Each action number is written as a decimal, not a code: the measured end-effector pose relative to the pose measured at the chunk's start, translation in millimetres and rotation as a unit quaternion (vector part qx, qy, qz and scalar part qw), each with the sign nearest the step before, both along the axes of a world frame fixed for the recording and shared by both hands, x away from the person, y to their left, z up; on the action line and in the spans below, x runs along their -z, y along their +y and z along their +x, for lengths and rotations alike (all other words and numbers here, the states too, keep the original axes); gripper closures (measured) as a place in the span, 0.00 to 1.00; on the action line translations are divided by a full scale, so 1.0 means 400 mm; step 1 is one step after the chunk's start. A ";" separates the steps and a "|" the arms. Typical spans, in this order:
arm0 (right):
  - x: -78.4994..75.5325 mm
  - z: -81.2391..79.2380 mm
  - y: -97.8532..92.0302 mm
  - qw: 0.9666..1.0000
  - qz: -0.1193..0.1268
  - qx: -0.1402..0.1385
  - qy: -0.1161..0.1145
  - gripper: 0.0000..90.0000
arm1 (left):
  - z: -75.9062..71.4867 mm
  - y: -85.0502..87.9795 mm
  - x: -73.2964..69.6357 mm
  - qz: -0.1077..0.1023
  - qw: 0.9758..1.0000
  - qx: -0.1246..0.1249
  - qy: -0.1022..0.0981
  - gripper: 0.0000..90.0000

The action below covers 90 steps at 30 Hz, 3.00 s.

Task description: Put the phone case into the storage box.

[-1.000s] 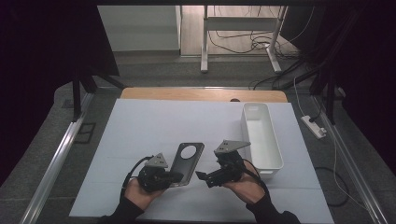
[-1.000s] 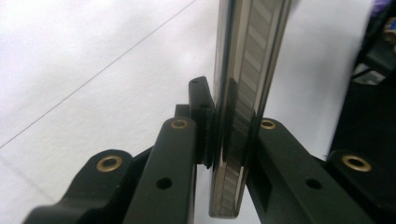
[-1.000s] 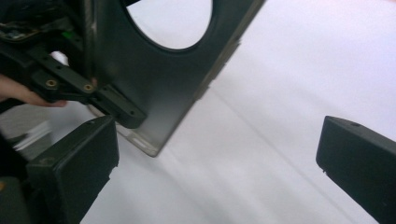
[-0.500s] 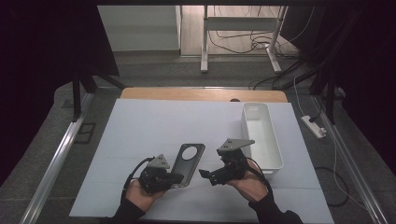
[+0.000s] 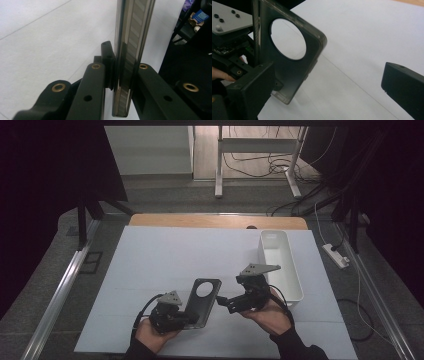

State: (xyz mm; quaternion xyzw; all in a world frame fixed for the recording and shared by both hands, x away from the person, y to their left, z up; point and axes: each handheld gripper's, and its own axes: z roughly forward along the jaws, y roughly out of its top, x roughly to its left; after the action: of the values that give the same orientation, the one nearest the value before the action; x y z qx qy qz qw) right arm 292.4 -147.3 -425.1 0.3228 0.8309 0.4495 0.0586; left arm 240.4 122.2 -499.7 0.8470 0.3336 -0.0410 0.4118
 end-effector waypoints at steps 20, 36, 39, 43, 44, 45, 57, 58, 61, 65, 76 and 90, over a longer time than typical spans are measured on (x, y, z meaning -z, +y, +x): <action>-0.027 -0.026 -0.004 0.999 0.011 -0.018 -0.044 0.69 | -0.009 -0.015 0.002 -0.014 1.000 0.017 0.004 0.94; -0.029 -0.030 -0.008 0.998 0.020 -0.017 -0.057 0.87 | -0.007 -0.020 0.008 -0.036 0.999 0.029 0.013 0.94; -0.030 -0.029 -0.009 0.998 0.023 -0.019 -0.054 0.88 | -0.005 -0.020 0.011 -0.039 0.999 0.032 0.015 0.94; -0.030 -0.029 -0.010 0.998 0.024 -0.019 -0.054 0.88 | -0.001 -0.021 0.015 -0.042 0.998 0.035 0.018 0.94; -0.031 -0.029 -0.010 0.998 0.025 -0.018 -0.054 0.88 | 0.000 -0.021 0.017 -0.044 0.998 0.036 0.018 0.94; -0.031 -0.030 -0.010 0.998 0.025 -0.018 -0.055 0.88 | 0.001 -0.022 0.019 -0.045 0.998 0.036 0.018 0.94; -0.035 -0.031 -0.011 0.998 0.029 -0.010 -0.056 0.89 | 0.000 -0.028 0.020 -0.042 0.999 0.023 -0.010 0.69; -0.035 -0.032 -0.011 0.998 0.030 -0.010 -0.055 0.89 | 0.000 -0.029 0.019 -0.042 0.999 0.021 -0.014 0.64; -0.036 -0.032 -0.011 0.998 0.027 -0.009 -0.057 0.89 | -0.001 -0.029 0.015 -0.041 0.999 0.016 -0.028 0.46; -0.038 -0.031 -0.014 0.998 0.024 -0.005 -0.058 0.89 | -0.001 -0.027 0.012 -0.053 0.998 0.014 -0.032 0.27; -0.053 -0.023 -0.032 0.998 0.013 0.009 -0.063 0.89 | -0.004 0.010 -0.011 -0.064 0.997 0.016 -0.044 0.04; -0.072 -0.002 -0.051 0.997 0.005 0.020 -0.073 0.89 | -0.031 0.078 -0.022 -0.009 0.995 -0.011 -0.099 0.00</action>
State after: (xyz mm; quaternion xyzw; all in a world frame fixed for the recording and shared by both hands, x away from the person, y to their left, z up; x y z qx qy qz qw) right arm 291.5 -167.7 -396.5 0.3056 0.8156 0.4748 0.1266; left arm 228.1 153.4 -490.7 0.8396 0.3000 0.0448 0.4505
